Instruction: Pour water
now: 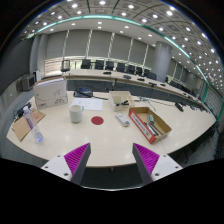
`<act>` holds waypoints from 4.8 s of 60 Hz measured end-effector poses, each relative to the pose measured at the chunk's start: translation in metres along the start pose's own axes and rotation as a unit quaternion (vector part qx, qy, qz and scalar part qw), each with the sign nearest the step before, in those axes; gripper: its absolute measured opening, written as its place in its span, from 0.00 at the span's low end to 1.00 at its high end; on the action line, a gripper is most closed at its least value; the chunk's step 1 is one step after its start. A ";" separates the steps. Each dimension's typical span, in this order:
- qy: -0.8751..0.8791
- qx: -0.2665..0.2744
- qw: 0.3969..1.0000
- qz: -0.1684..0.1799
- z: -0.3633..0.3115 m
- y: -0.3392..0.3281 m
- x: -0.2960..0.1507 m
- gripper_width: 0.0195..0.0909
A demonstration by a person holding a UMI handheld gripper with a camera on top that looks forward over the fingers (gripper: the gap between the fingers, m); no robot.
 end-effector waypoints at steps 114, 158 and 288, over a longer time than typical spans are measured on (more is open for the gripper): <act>0.258 -0.283 0.915 0.128 -0.429 0.142 -0.141 0.21; 0.804 -0.408 0.417 -0.117 -0.338 0.301 -0.173 0.21; 0.021 -0.086 0.996 0.014 -0.108 0.253 -0.103 0.93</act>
Point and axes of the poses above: the point between the fingertips, and its own axes, seen from behind it with the camera up: z to the right, x down, y forward, the way the camera looks, the point moved 7 cm from there along -y, backward, against the way the camera looks, and after that the axes turned 4 degrees about y, right-handed, at the moved point
